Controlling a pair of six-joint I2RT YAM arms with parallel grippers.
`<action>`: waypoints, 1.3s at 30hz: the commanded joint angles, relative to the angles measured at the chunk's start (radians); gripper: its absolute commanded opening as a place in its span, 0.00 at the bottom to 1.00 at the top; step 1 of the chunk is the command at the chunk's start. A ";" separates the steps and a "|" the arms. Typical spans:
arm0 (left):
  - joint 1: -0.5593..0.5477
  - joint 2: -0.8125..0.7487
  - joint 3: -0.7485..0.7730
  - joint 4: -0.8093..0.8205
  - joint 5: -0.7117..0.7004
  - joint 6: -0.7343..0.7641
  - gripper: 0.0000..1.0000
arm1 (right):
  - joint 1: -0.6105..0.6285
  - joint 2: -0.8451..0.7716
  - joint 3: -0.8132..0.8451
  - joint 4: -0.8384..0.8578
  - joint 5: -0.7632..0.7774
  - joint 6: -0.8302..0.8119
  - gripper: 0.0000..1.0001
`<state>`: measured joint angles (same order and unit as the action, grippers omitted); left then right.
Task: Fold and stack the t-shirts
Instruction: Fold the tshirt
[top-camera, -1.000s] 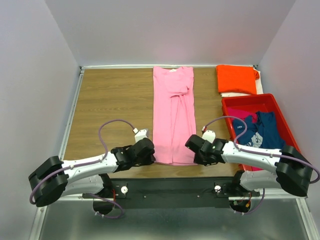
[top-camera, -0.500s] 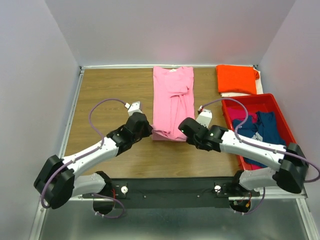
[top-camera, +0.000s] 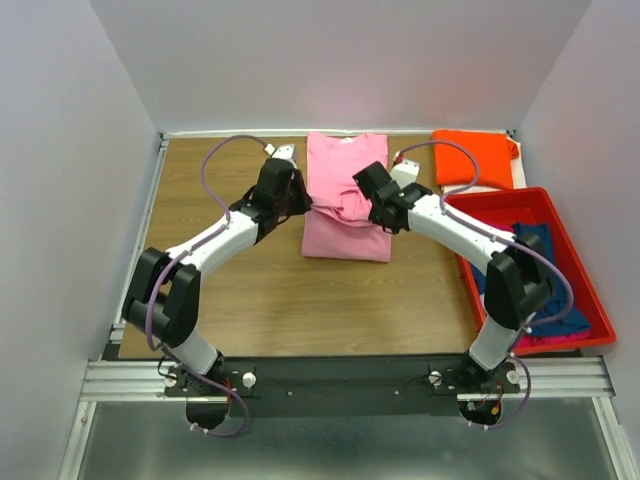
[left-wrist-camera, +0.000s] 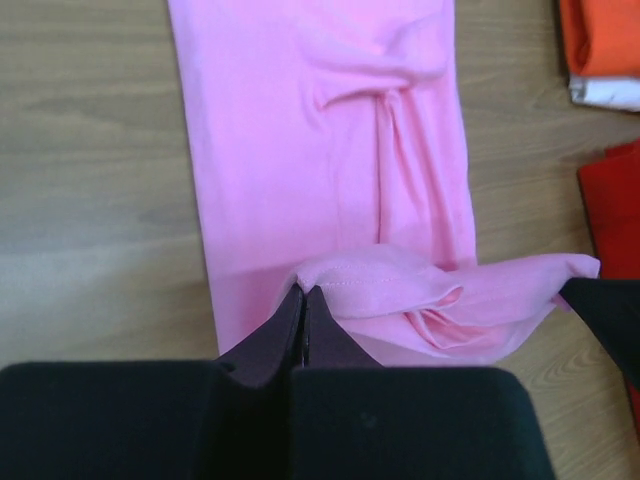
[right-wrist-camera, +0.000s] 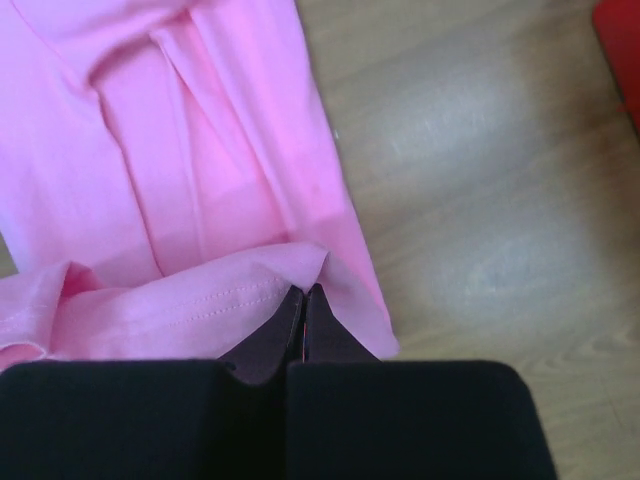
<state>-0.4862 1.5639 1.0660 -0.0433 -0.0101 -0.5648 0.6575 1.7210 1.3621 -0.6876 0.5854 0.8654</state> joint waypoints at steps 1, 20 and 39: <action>0.043 0.117 0.129 0.000 0.122 0.097 0.00 | -0.070 0.107 0.133 -0.007 -0.024 -0.113 0.00; 0.150 0.467 0.543 -0.219 0.179 0.106 0.00 | -0.240 0.477 0.517 -0.007 -0.219 -0.292 0.00; 0.207 0.624 0.696 -0.196 0.273 0.109 0.49 | -0.302 0.583 0.695 -0.027 -0.351 -0.368 0.65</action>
<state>-0.3069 2.2127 1.7123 -0.2485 0.2481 -0.4622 0.3691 2.2795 1.9923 -0.6994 0.2939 0.5304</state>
